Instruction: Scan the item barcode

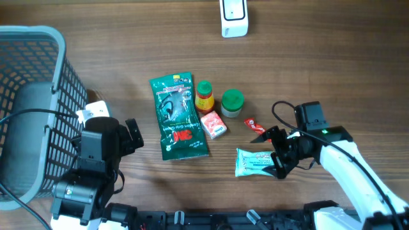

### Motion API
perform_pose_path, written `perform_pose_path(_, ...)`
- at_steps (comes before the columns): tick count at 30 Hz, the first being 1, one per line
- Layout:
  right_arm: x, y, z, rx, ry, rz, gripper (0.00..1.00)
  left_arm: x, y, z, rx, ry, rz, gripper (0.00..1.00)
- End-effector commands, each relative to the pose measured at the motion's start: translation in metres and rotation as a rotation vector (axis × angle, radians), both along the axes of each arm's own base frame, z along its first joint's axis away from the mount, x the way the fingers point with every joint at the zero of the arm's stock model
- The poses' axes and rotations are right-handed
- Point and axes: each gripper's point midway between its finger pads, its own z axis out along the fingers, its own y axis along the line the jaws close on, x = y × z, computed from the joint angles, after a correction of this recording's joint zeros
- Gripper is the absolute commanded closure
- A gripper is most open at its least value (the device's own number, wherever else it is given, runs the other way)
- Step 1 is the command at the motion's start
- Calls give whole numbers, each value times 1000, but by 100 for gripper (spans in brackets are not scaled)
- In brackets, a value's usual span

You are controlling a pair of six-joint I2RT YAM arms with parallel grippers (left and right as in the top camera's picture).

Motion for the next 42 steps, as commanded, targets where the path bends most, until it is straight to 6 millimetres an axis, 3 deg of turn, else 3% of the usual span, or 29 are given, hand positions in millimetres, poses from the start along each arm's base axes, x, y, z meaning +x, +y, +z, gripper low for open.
perform_pose_path(1, -13, 4, -9, 0, 87, 9, 1, 0, 0, 1, -16, -8, 8, 0)
perform_pose_path(6, -16, -23, -35, -235, 154, -73, 0, 0, 0, 1, -16, -8, 8, 0)
perform_pose_path(12, -4, -32, -49, -297, 151, -120, 5, 0, 0, 1, -16, -8, 8, 0)
perform_pose_path(21, 20, -30, -41, -299, 26, -57, 71, 0, 0, 1, -16, -8, 8, 0)
perform_pose_path(24, 32, -30, -27, -305, -10, -26, 84, 0, 0, 1, -16, -8, 8, 0)
perform_pose_path(27, 36, -29, 2, -284, 9, 10, 93, 0, 0, 1, -16, -8, 8, 0)
perform_pose_path(30, 55, -39, 33, -310, -39, 1, 91, 0, 0, 1, -16, -8, 8, 0)
perform_pose_path(32, 78, -55, 47, -356, -105, -64, 80, 0, 0, 1, -16, -8, 8, 0)
perform_pose_path(33, 95, -67, 50, -384, -148, -130, 80, 0, 0, 1, -16, -8, 8, 0)
perform_pose_path(36, 119, -101, 48, -476, -177, -316, 80, 0, 0, 1, -16, -8, 8, 0)
perform_pose_path(38, 130, -114, 45, -523, -197, -367, 71, 0, 0, 1, -16, -8, 8, 0)
perform_pose_path(42, 143, -115, 43, -560, -300, -215, 62, 0, 0, 1, -16, -8, 8, 0)
